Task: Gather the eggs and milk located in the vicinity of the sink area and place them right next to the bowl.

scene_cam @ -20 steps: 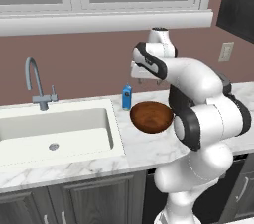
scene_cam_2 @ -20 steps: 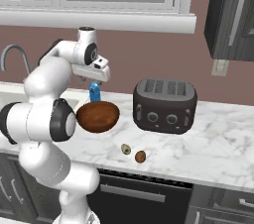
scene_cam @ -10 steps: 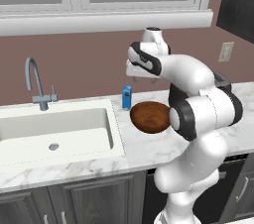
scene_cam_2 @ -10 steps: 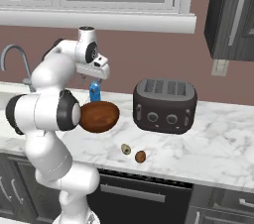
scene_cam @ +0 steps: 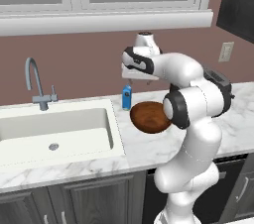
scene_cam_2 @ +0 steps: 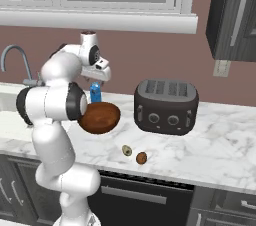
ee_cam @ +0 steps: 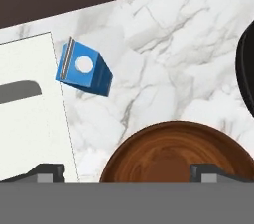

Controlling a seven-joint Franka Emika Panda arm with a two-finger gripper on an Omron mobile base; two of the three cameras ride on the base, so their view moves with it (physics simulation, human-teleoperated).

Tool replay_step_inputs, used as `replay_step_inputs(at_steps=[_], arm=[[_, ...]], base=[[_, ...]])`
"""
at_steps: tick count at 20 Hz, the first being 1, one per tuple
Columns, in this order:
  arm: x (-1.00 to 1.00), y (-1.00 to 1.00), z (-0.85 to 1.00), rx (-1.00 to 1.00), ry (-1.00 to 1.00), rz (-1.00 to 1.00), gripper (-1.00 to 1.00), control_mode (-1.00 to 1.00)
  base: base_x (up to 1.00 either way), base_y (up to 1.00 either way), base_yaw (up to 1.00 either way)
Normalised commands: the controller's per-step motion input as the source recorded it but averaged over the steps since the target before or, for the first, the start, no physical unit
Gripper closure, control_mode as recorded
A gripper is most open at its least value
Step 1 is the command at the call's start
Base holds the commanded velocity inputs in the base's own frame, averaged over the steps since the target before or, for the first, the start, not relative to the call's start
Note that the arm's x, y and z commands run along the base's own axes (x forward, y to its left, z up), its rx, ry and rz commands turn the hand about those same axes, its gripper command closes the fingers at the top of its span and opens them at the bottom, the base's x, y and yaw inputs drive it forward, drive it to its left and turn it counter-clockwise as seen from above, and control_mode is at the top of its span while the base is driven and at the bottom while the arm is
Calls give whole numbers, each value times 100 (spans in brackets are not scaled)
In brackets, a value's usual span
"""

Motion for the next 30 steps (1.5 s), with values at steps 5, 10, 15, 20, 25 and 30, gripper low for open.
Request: replay_step_inputs(at_steps=[5,10,15,20,25,30], arm=[[21,17,-32,0,0,-2,-100,-100],[26,28,0,0,0,-7,-100,-100],[41,18,0,0,2,-15,-100,-100],[30,1,-1,0,2,-17,-100,-100],[40,0,-20,0,3,-10,-100,-100],[28,0,-33,1,5,-1,-100,-100]], base=[[0,0,0],[0,0,0],[0,0,0],[0,0,0],[0,0,0],[0,0,0]])
